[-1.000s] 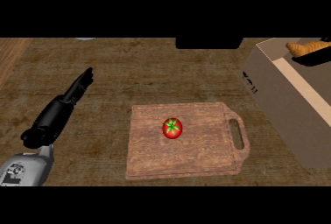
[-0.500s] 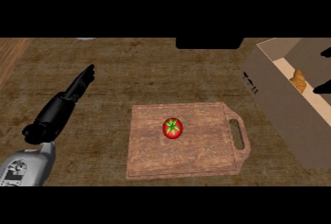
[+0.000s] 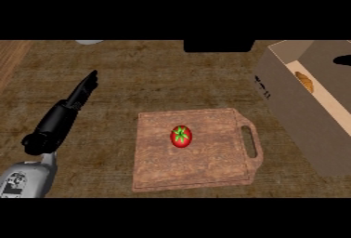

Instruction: Pick the croissant from the cutting board and place it in the cardboard box

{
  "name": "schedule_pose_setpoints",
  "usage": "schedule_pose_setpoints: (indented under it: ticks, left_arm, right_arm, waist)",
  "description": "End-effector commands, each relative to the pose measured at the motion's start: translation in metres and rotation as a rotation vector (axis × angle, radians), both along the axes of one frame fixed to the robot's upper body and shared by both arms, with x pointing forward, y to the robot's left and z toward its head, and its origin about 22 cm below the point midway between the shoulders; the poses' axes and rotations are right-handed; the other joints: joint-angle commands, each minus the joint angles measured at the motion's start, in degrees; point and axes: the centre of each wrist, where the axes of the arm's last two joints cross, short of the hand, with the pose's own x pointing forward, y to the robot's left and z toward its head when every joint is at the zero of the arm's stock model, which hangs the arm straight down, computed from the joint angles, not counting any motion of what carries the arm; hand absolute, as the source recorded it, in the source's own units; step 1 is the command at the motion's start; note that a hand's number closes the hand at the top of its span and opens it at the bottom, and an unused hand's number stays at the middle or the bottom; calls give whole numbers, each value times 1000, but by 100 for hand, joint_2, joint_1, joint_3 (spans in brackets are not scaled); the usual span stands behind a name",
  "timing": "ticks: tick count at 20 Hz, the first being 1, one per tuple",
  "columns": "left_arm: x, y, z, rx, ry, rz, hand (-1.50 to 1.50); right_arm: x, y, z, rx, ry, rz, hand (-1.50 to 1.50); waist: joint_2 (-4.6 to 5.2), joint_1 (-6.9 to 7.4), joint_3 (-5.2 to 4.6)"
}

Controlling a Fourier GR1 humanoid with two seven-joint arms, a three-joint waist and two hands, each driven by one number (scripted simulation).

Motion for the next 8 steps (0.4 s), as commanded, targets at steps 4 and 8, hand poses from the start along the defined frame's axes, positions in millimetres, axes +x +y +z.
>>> schedule_pose_setpoints:
  ticks: [4, 8]
  left_arm:
    - [6, 2, 0, -13, -11, -9, 0]
    - [-2, 2, -2, -2, -8, -8, 0]
  right_arm:
    - [-27, -45, -15, 361, -261, -207, -150]
    - [-59, -82, -32, 362, -315, -264, -150]
  waist:
    - [46, 20, -9]
    - [34, 60, -11]
